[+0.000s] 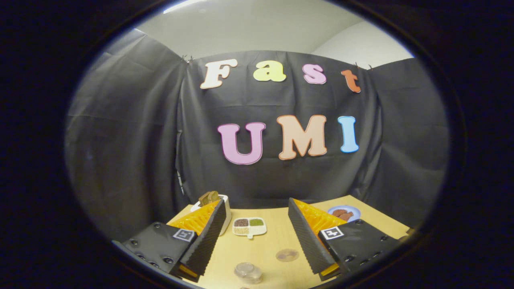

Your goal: Take the bottle from table, then pour the juice into the cup, finally place the bottle on the coaster

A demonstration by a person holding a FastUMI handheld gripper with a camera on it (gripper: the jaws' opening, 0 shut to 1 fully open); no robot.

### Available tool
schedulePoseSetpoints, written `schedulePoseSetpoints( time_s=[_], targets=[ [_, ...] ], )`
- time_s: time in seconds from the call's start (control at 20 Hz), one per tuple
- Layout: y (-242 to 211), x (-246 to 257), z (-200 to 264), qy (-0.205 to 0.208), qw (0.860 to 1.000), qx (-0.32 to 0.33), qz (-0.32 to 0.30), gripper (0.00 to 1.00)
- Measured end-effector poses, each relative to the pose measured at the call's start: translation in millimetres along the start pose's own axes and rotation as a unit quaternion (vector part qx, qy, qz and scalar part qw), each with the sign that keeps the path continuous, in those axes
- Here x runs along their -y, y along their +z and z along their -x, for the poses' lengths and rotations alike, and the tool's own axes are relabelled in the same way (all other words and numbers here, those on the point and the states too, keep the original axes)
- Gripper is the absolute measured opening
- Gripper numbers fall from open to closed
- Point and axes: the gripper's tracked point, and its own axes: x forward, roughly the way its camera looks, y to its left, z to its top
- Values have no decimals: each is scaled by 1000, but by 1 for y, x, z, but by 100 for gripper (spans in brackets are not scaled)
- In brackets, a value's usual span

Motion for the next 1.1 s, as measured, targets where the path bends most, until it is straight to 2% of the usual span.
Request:
schedulePoseSetpoints(
  time_s=[0.45,0.65,1.1],
  targets=[
    [-72,-8,1,5,998,-61,3,97],
    [-120,-12,4,7,993,-119,10,97],
    [-199,-9,6,-3,980,-200,20,97]
  ],
)
